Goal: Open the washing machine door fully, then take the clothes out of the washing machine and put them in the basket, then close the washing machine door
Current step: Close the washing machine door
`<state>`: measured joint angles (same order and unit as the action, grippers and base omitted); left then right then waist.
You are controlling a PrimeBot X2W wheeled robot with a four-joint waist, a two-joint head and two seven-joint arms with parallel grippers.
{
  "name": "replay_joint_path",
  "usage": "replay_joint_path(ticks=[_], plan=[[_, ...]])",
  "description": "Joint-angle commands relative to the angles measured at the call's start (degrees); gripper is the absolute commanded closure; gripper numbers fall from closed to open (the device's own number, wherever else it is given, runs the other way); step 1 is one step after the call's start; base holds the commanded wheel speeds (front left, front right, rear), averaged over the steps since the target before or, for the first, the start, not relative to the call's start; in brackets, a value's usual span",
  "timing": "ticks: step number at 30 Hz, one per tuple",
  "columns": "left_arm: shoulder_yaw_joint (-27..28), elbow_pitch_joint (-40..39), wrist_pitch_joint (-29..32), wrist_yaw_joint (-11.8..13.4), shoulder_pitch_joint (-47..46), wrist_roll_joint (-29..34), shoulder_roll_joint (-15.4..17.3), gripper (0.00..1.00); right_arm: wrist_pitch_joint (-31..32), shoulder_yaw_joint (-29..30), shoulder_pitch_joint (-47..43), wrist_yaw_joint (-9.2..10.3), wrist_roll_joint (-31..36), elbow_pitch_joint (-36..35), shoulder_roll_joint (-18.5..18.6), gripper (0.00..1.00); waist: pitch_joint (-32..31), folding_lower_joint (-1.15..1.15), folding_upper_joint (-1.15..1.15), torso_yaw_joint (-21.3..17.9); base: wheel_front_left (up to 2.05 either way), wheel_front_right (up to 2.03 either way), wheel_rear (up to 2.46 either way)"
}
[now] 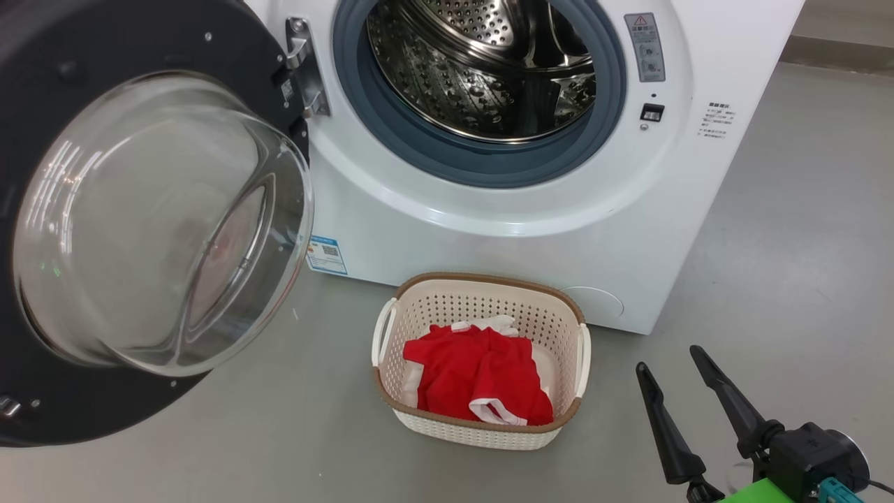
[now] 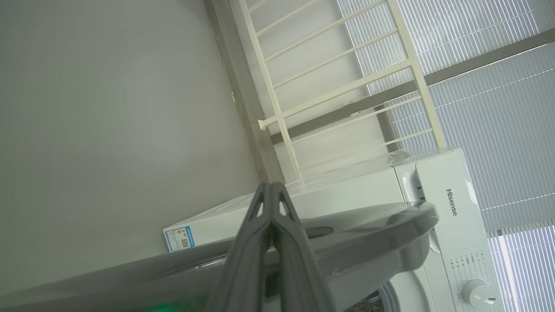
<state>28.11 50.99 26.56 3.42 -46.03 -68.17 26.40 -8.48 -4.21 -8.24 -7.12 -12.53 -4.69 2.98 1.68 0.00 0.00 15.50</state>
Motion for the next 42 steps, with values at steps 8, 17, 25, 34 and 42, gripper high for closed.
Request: replay_joint_path(ticks=[8, 17, 25, 34, 42], plan=[[-1.2, -2.7, 5.4, -2.3, 1.0, -1.0, 1.9, 1.0, -0.5, -0.8, 0.7, -0.36, -0.2, -1.5, 0.3, 0.0, -0.7, 0.0, 0.0, 1.0, 0.0, 0.0, 0.0], [-1.9, -6.1, 8.7, -3.3, 4.0, -2.1, -0.2, 1.0, -1.2, -1.2, 0.7, -0.36, -0.5, -0.7, 0.1, 0.0, -1.1, 0.0, 0.0, 1.5, 0.0, 0.0, 0.0], [-1.6, -11.6, 10.8, -3.0, 6.5, -3.7, -2.9, 1.0, -1.7, -1.2, 0.6, -0.36, -0.7, -0.2, 0.0, 0.0, -1.6, 0.0, 0.0, 1.7, 0.0, 0.0, 0.0], [-2.7, -21.0, 13.3, -1.3, 10.1, -4.8, -6.9, 1.0, -2.3, -1.2, 0.8, -0.36, -1.0, 0.1, -0.1, 0.0, -1.4, 0.0, 0.0, 1.6, 0.0, 0.0, 0.0], [-3.5, -28.1, 14.4, 0.5, 12.9, -5.6, -10.5, 1.0, -2.7, -1.3, 1.0, -0.36, -1.5, 0.5, -0.1, 0.0, -1.2, 0.0, 0.0, 1.3, 0.0, 0.0, 0.0]])
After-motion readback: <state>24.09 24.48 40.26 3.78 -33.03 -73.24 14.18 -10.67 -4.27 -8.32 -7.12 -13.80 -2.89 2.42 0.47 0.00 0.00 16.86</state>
